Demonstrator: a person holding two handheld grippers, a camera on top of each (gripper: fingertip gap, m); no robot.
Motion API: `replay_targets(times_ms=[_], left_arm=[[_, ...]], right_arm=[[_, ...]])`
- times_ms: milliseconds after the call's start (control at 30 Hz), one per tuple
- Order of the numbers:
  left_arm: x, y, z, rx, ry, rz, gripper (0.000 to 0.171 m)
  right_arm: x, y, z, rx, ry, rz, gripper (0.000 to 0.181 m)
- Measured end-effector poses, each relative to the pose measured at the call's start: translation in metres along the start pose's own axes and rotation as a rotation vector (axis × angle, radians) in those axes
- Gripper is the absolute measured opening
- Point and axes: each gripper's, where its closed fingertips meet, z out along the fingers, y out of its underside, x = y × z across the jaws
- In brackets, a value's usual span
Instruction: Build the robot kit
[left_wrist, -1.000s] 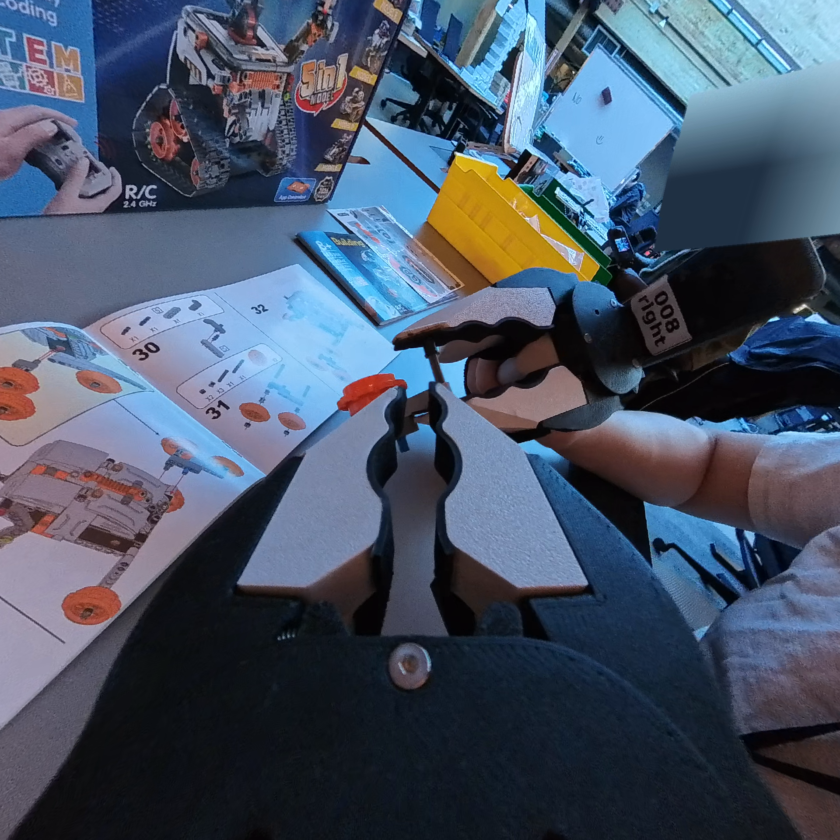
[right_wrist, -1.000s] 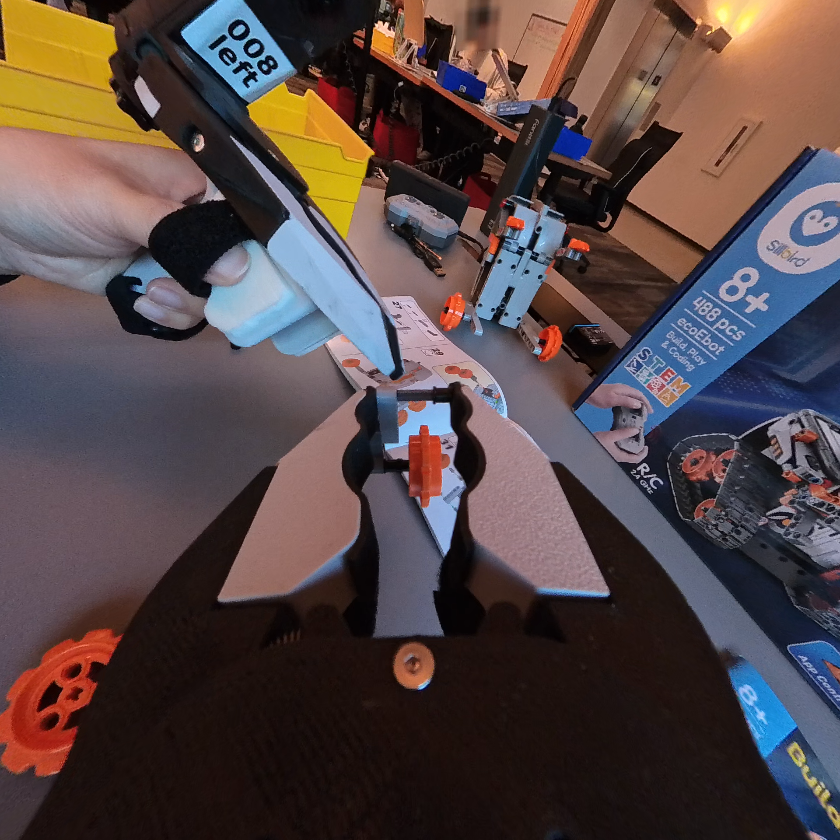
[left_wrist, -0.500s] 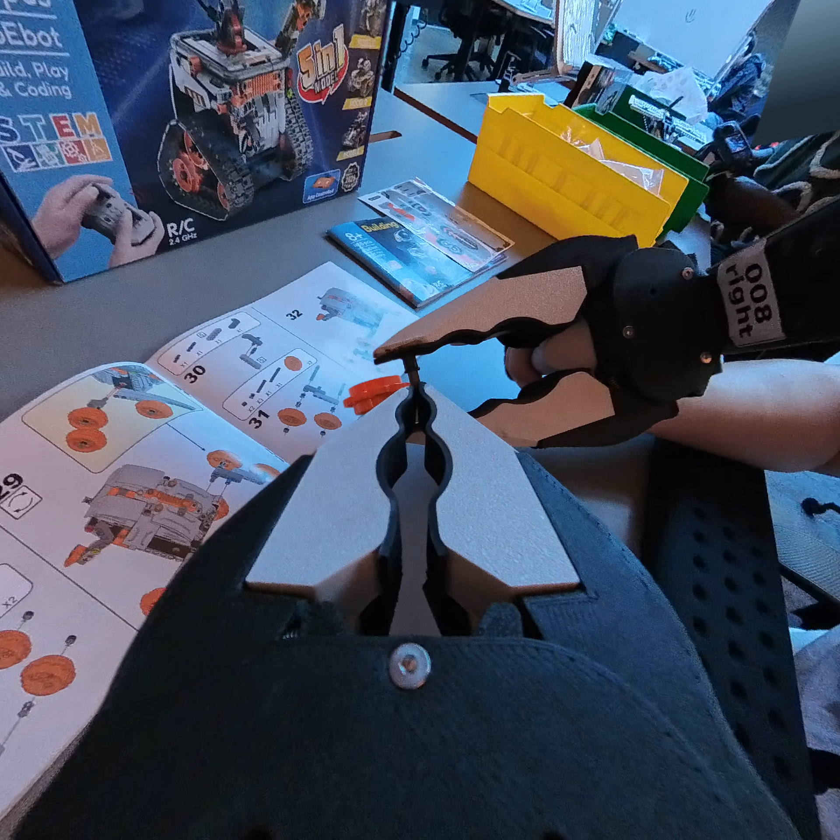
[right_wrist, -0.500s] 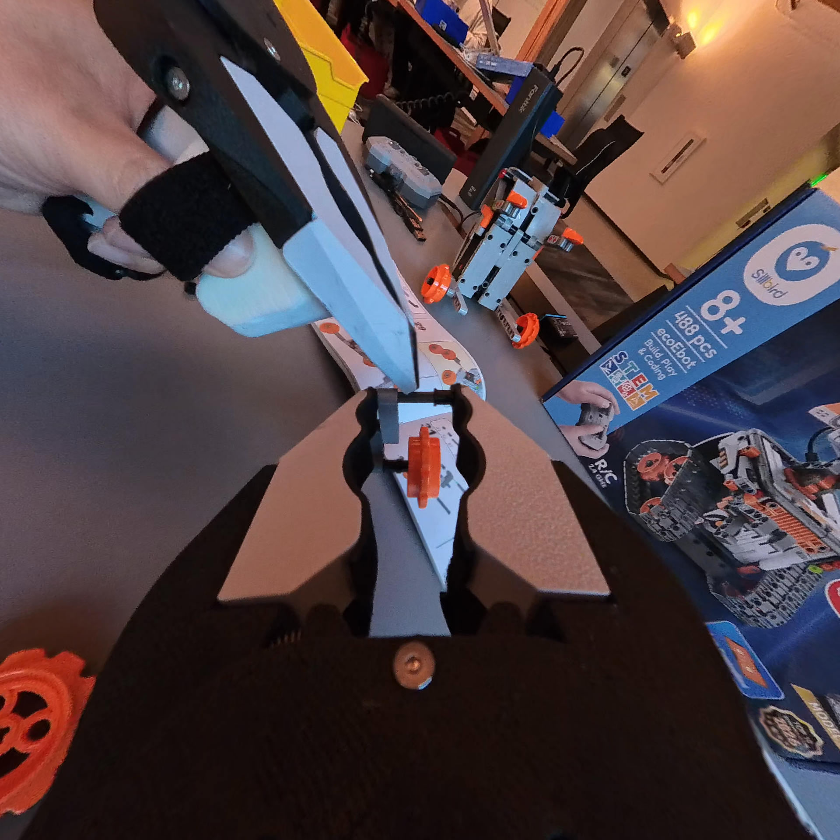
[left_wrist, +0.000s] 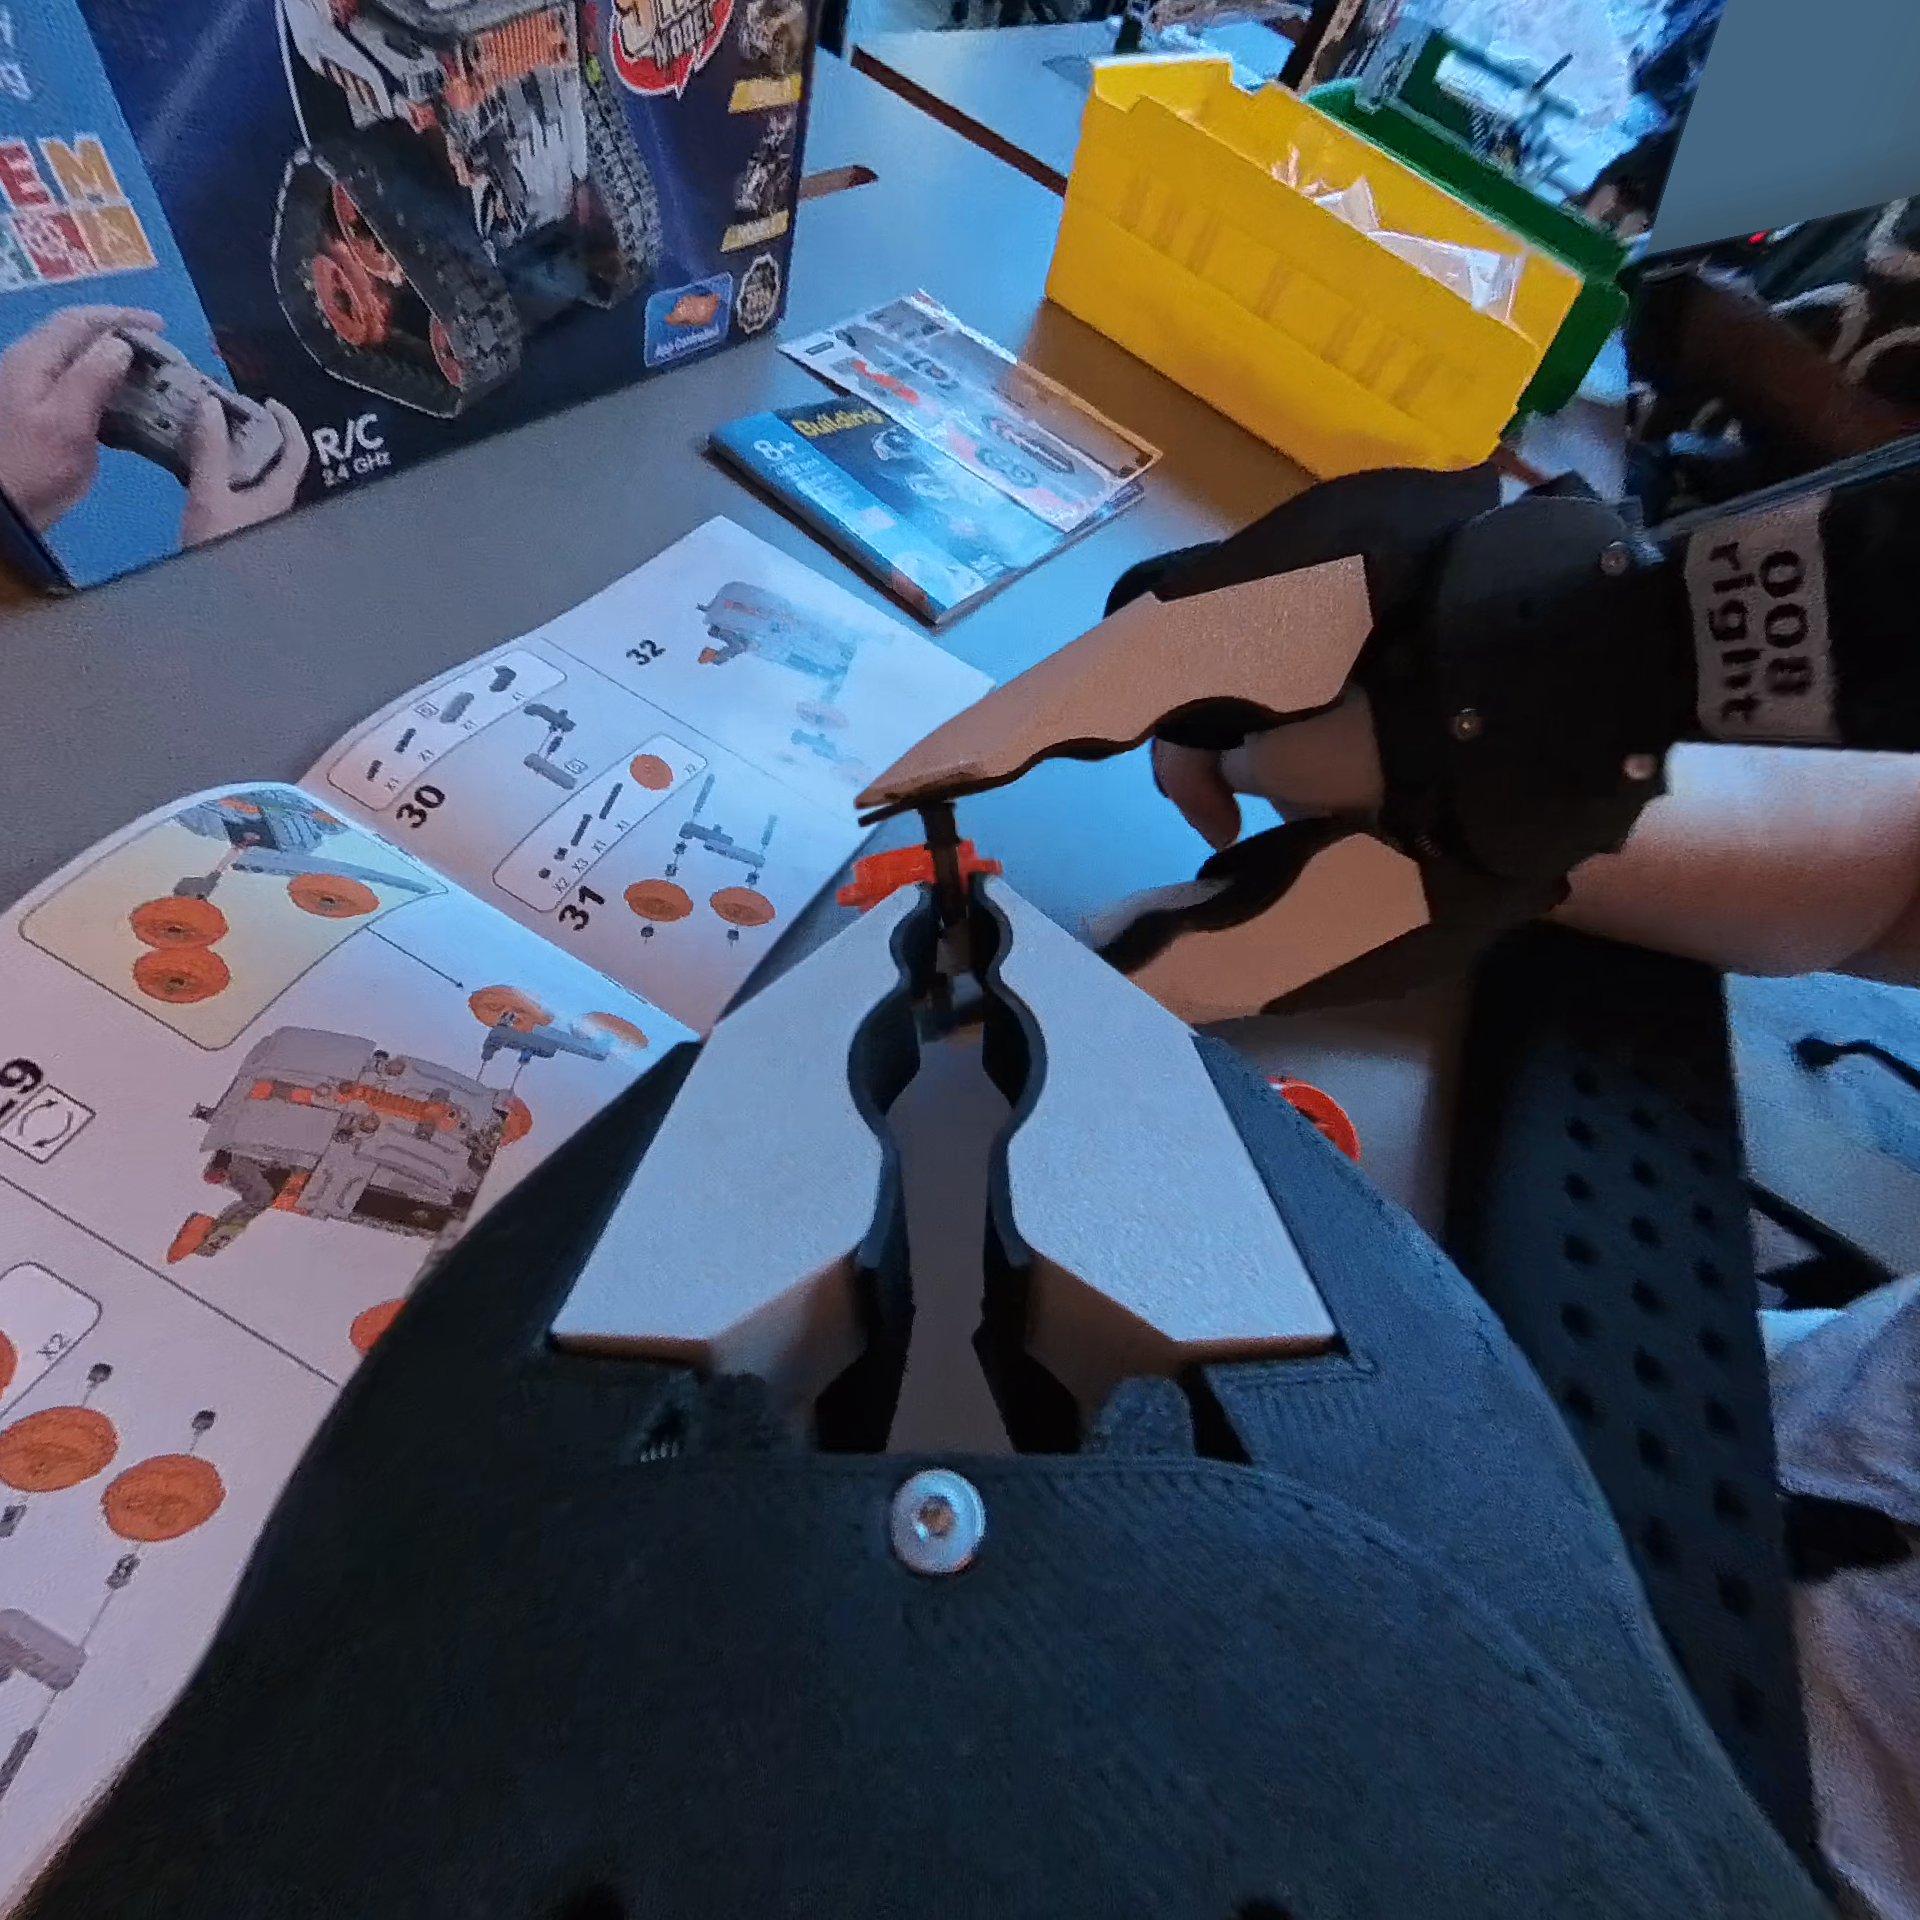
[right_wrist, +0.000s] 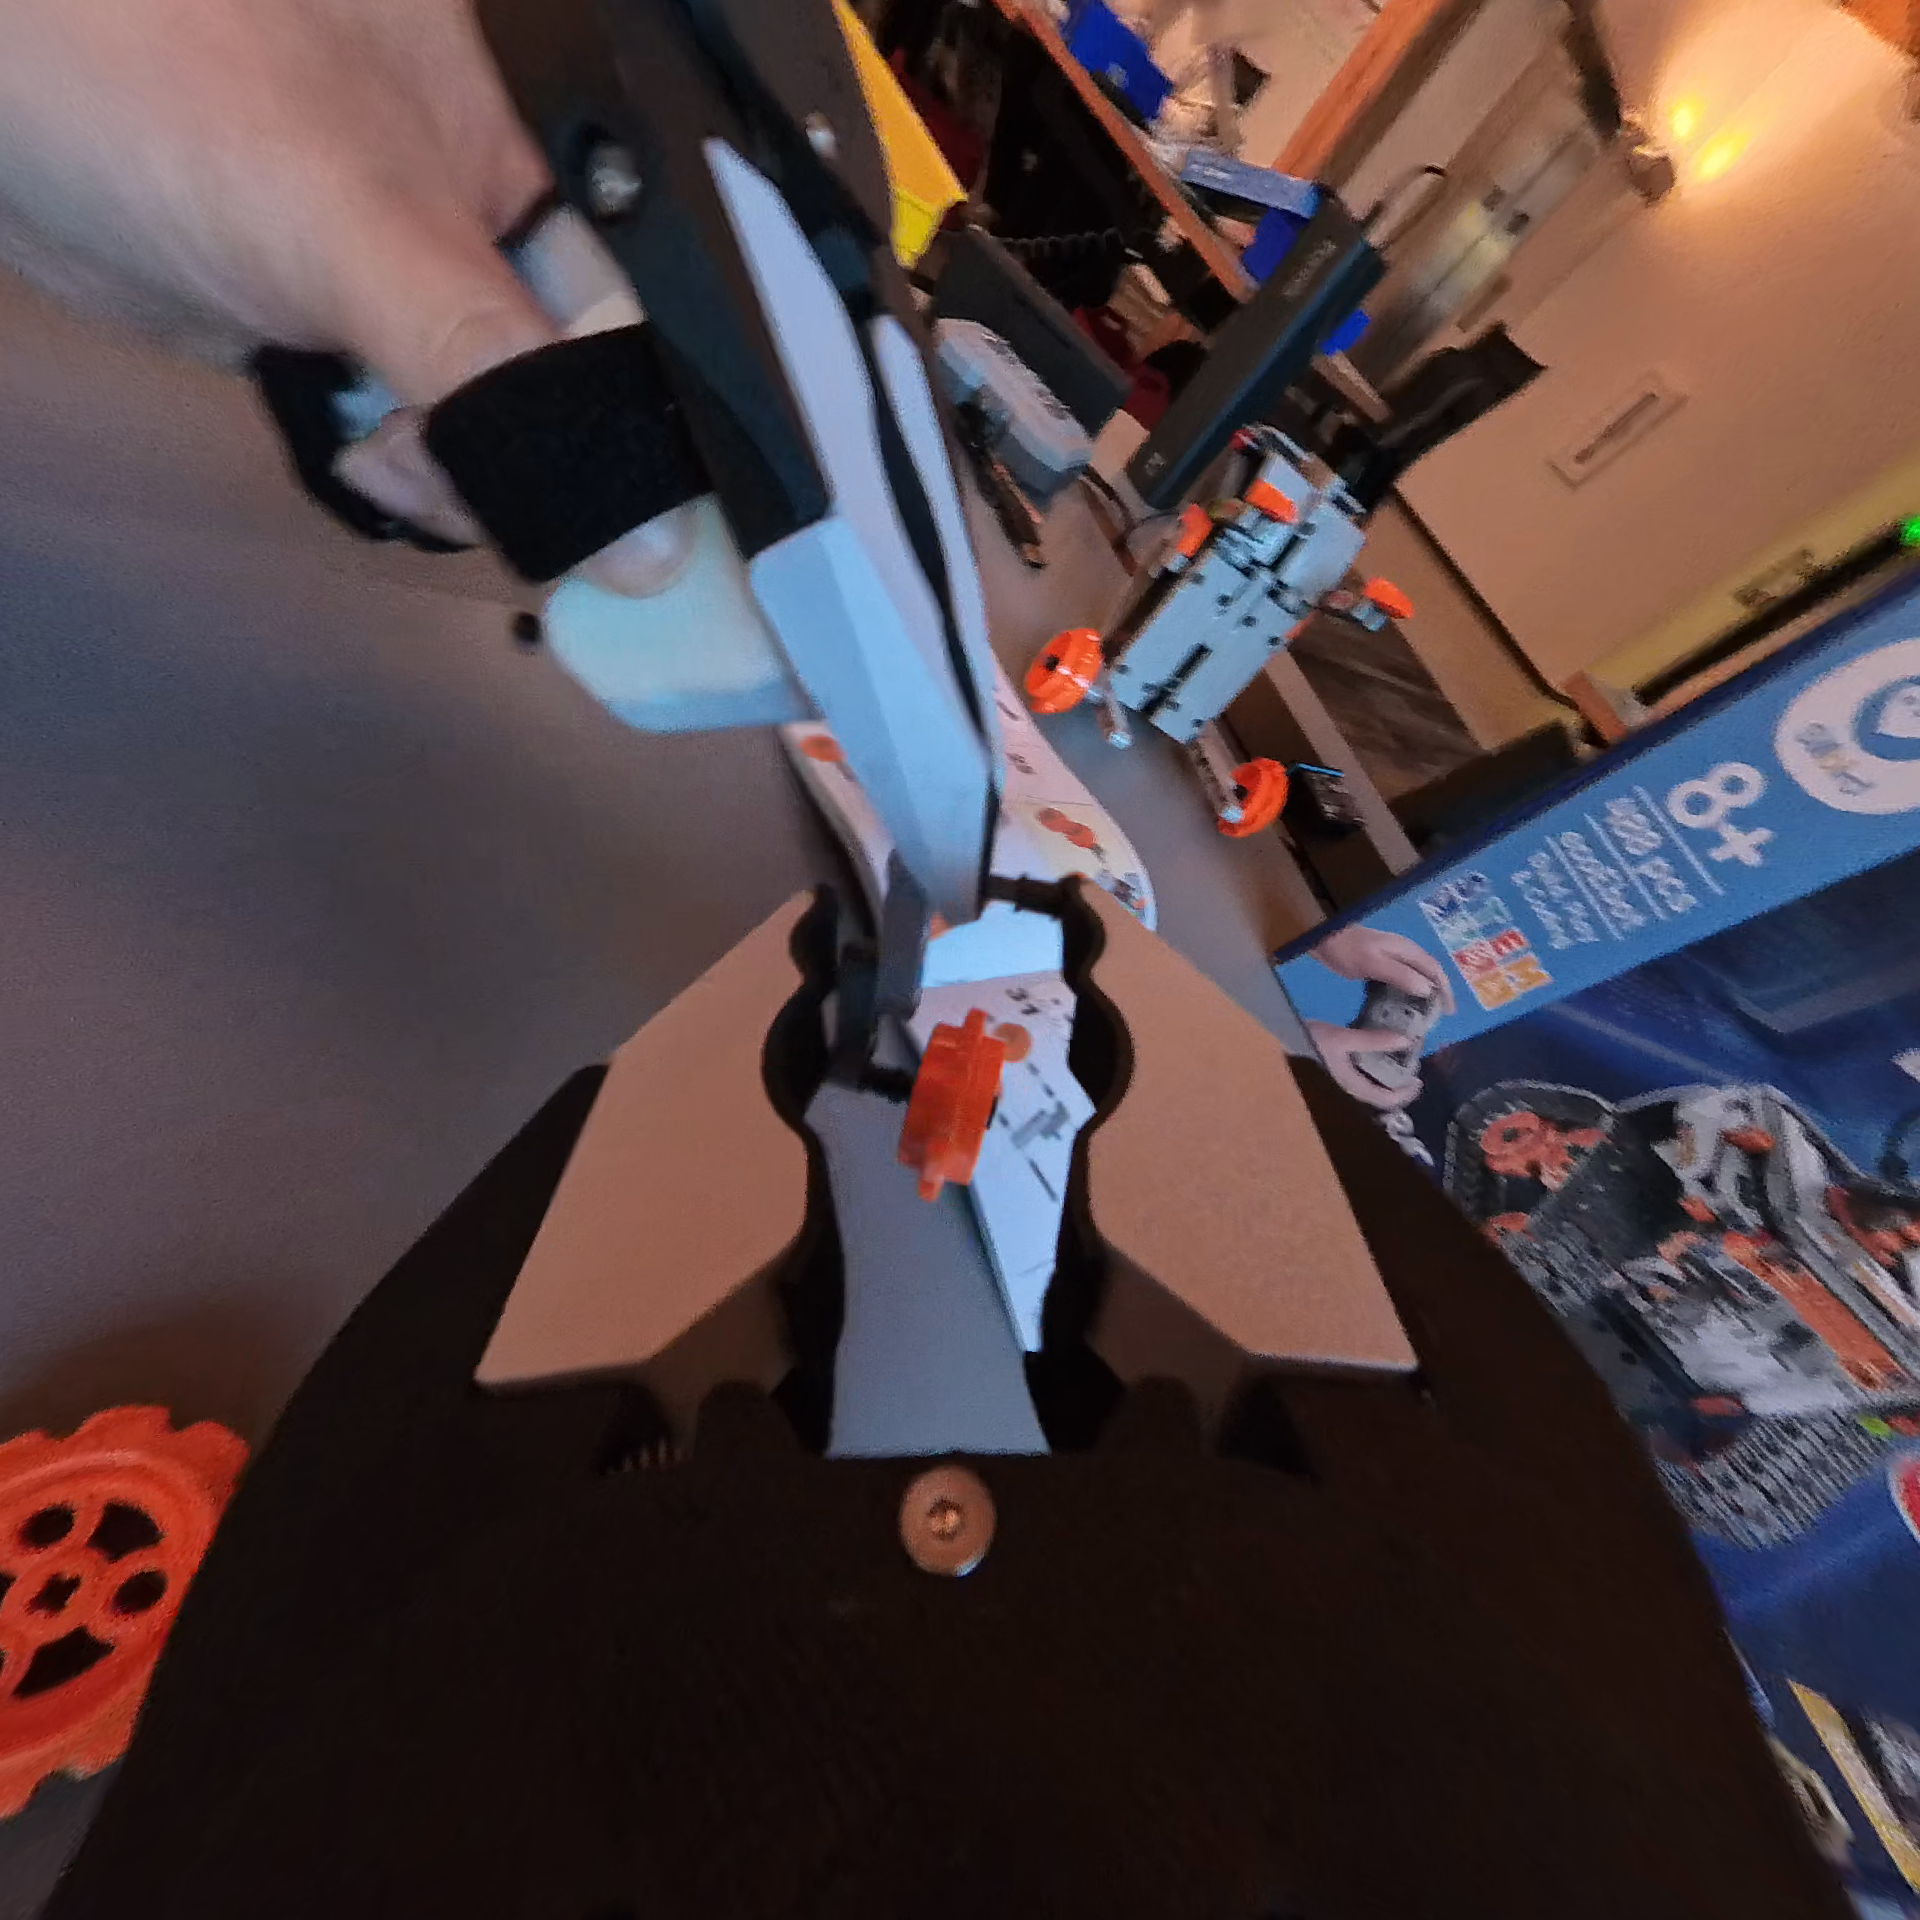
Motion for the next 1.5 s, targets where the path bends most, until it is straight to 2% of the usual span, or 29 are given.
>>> replay_targets(times_ms=[33, 100, 200, 333, 500, 667, 733, 900, 1000, 1133, 1167, 1233, 1400, 1500], left_arm=[[0.001, -0.002, -0.005, 0.011, 0.032, -0.018, 0.001], [0.01, -0.006, -0.015, 0.023, 0.135, -0.037, 0.0], [0.032, -0.006, -0.031, 0.01, 0.266, 0.051, 0.001], [0.049, 0.025, -0.037, -0.139, 0.305, 0.161, 0.001], [0.065, 0.045, -0.046, -0.206, 0.354, 0.183, 0.001], [0.06, 0.05, -0.051, -0.236, 0.324, 0.194, 0.001], [0.062, 0.052, -0.052, -0.247, 0.328, 0.204, 0.002], [0.059, 0.058, -0.049, -0.279, 0.311, 0.208, 0.001], [0.058, 0.06, -0.047, -0.292, 0.309, 0.2, 0.001], [0.058, 0.06, -0.048, -0.288, 0.316, 0.194, 0.001], [0.058, 0.06, -0.049, -0.287, 0.316, 0.196, 0.0], [0.06, 0.06, -0.049, -0.288, 0.322, 0.199, 0.001], [0.06, 0.059, -0.049, -0.277, 0.319, 0.213, 0.001], [0.058, 0.054, -0.051, -0.232, 0.323, 0.191, 0.004]], right_arm=[[-0.003, -0.001, -0.002, 0.016, -0.037, -0.001, 0.051], [-0.004, 0.002, -0.009, 0.019, -0.082, 0.021, 0.043], [-0.025, -0.013, -0.021, 0.124, -0.273, 0.109, 0.041], [-0.055, -0.028, -0.029, 0.186, -0.494, 0.232, 0.035], [-0.082, -0.041, -0.035, 0.209, -0.736, 0.419, 0.027], [-0.061, -0.046, -0.035, 0.267, -0.707, 0.504, 0.024], [-0.062, -0.053, -0.039, 0.303, -0.741, 0.505, 0.007], [-0.071, -0.048, -0.034, 0.244, -0.754, 0.466, 0.013], [-0.077, -0.044, -0.036, 0.211, -0.796, 0.451, 0.007], [-0.076, -0.038, -0.036, 0.203, -0.766, 0.407, 0.019], [-0.077, -0.037, -0.037, 0.201, -0.77, 0.397, 0.019], [-0.078, -0.036, -0.039, 0.194, -0.777, 0.38, 0.006], [-0.077, -0.037, -0.04, 0.192, -0.759, 0.321, 0.005], [-0.073, -0.038, -0.039, 0.191, -0.771, 0.372, 0.005]])
